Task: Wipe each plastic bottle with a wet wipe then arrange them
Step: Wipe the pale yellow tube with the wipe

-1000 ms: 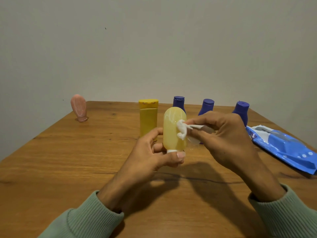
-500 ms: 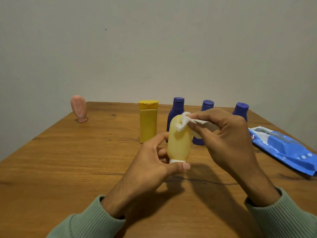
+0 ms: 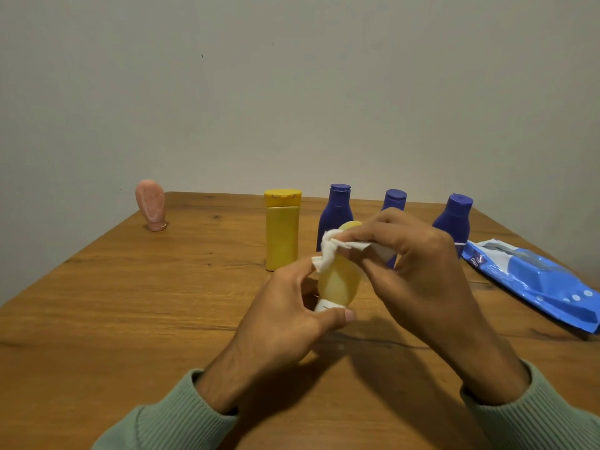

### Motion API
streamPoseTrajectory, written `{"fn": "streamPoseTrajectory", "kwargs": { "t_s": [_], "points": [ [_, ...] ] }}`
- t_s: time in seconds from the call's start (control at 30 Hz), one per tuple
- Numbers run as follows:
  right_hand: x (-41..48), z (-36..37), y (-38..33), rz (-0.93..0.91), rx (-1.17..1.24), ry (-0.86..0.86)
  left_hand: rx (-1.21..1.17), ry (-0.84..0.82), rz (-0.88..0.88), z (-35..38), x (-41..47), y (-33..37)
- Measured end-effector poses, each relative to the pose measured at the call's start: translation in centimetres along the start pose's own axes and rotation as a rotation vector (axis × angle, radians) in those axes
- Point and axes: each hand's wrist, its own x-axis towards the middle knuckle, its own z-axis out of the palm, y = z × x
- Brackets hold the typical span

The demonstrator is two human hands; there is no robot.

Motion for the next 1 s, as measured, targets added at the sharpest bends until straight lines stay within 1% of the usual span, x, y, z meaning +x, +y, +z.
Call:
{"fn": "streamPoseTrajectory", "kwargs": {
  "t_s": [0.13, 0.23, 0.3, 0.47, 0.57, 0.67, 0.77, 0.83, 0.9, 1.0],
  "points": [
    [-0.1, -0.2, 0.2, 0.028, -0.093, 0.162, 0.096, -0.008, 0.006, 0.1, -0.2, 0.5],
    [-0.3, 0.1, -0.1, 0.037, -0.109, 0.182, 0.137, -0.006, -0.011, 0.3, -0.3, 0.1],
    [-0.6, 0.6, -0.5, 0.037, -0.091, 0.125, 0.126, 0.006, -0.009, 0.4, -0.3, -0.2],
    [-0.8, 1.1, -1.6, 0.018, -0.059, -0.084, 0.045, 0.052, -0.012, 0.5, -0.2, -0.1],
    [-0.4, 0.3, -1.3, -0.045, -0.071, -0.117, -0.009, 0.053, -0.002, 0.5, -0.3, 0.2],
    [-0.2, -0.2, -0.7, -0.059, -0.100, -0.030, -0.038, 0.030, 0.002, 0.2, -0.2, 0.3],
    [-0.2, -0.4, -0.3, -0.015, -0.112, 0.103, -0.030, -0.017, -0.016, 0.1, -0.1, 0.4],
    [0.0, -0.5, 0.0, 0.008, -0.132, 0.160, -0.054, -0.034, -0.017, 0.1, -0.2, 0.4],
    [0.1, -0.6, 0.3, 0.037, -0.137, 0.192, -0.097, -0.048, -0.020, 0.1, -0.2, 0.4],
    [0.4, -0.7, 0.5, 0.105, -0.087, 0.170, -0.209, -0.072, -0.049, 0.1, -0.1, 0.2]
  ]
}}
